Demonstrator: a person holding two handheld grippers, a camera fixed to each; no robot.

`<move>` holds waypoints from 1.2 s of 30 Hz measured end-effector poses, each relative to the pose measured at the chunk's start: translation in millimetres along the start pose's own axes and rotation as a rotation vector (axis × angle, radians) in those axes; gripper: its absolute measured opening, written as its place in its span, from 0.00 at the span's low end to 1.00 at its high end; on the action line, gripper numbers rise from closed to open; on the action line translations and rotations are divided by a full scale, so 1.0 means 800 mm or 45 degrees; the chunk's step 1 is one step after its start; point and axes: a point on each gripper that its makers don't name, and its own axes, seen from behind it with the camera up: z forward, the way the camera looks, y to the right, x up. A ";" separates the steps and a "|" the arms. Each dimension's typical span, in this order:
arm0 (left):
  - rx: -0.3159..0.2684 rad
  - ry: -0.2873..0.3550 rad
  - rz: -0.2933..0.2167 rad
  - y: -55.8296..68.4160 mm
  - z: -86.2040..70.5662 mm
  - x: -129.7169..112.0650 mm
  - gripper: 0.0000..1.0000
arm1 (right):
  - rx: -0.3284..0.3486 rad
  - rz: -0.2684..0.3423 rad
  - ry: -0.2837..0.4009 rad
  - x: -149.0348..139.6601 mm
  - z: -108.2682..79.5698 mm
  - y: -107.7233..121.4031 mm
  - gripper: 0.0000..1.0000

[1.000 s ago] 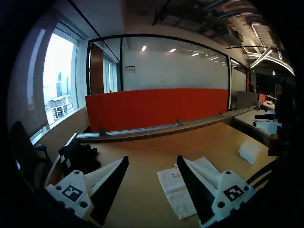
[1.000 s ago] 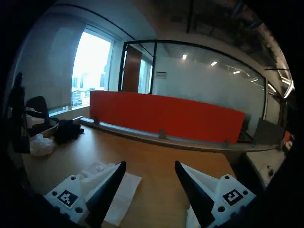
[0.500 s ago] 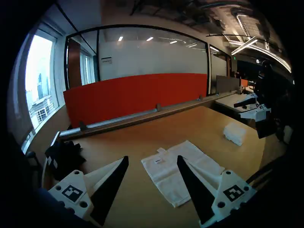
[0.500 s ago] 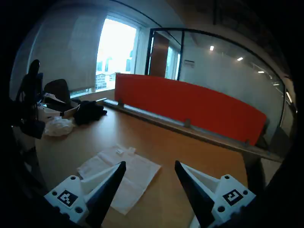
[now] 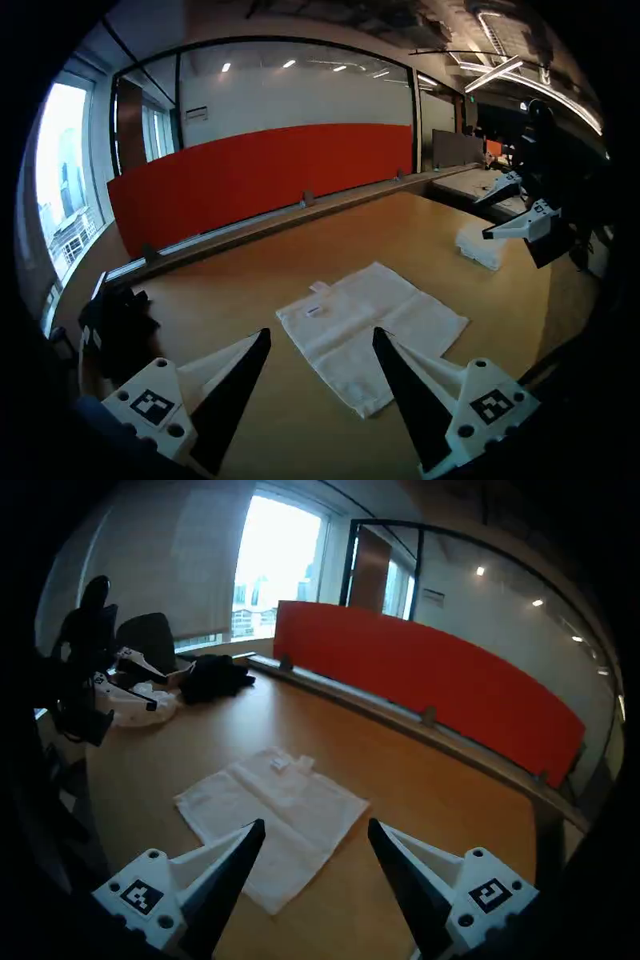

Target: Fold towel

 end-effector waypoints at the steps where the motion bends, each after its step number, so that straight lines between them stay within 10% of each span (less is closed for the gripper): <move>1: -0.006 -0.008 0.005 0.003 0.003 -0.005 0.94 | 0.005 -0.002 -0.007 -0.005 0.003 -0.002 1.00; 36: -0.175 -0.312 0.121 0.062 0.088 -0.188 0.94 | 0.152 -0.056 -0.288 -0.181 0.089 -0.067 1.00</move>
